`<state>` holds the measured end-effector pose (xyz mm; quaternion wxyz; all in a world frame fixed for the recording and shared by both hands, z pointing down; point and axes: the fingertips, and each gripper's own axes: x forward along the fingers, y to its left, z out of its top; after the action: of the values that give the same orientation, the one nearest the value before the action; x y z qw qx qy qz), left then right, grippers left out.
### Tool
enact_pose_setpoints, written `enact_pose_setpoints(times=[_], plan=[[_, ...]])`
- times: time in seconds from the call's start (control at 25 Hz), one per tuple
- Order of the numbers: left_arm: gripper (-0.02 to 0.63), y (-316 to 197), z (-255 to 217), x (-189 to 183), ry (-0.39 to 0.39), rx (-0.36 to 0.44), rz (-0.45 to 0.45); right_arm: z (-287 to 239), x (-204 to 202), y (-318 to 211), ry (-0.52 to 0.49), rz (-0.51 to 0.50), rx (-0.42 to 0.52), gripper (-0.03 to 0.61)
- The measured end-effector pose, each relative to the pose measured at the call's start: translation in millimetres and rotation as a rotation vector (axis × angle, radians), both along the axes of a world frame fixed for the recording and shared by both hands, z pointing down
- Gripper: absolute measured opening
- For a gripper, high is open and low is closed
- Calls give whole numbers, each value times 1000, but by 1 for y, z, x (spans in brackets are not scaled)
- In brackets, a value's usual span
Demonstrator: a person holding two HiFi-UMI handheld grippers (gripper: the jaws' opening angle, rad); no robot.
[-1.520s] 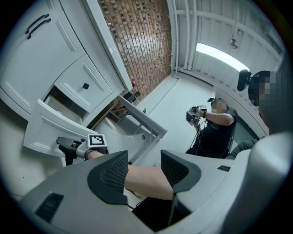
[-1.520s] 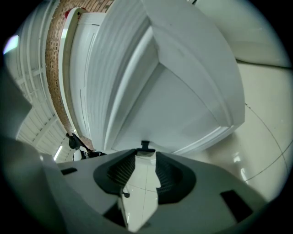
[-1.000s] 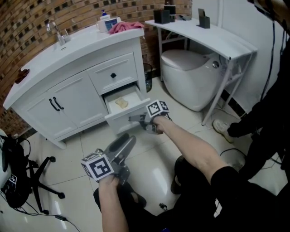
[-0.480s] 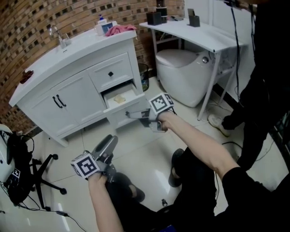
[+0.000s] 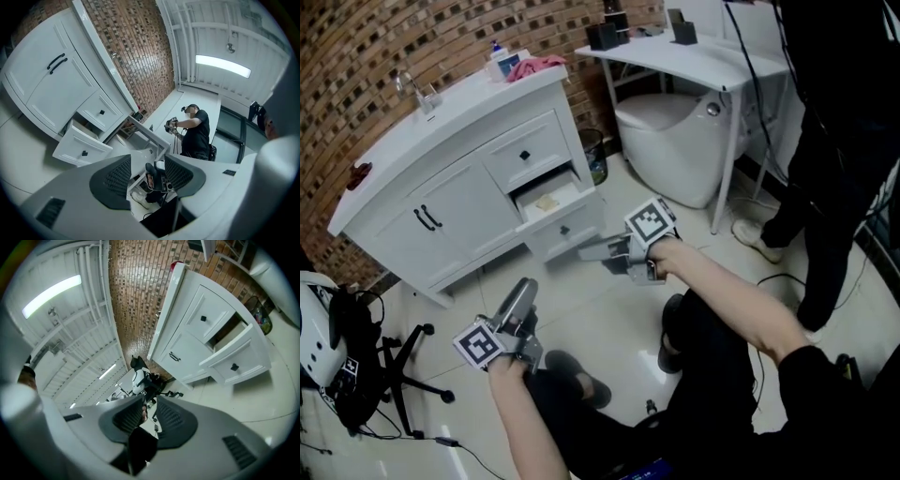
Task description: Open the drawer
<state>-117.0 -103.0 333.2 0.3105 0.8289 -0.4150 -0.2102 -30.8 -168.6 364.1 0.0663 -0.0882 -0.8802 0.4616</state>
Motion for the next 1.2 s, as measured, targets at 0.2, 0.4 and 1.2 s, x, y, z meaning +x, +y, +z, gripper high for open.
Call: enact_pose_setpoints(times=[0.2,0.4,1.2], plan=[[219,3,-7,4,-6,49,-2,0,2,1,-23,-29,169,114],[219,6,0,11,-9,38,12,10,1,4,-17,-33,168,114],[219,3,-7,29,-65,89,51,18,8,9,18,-62,227,110]])
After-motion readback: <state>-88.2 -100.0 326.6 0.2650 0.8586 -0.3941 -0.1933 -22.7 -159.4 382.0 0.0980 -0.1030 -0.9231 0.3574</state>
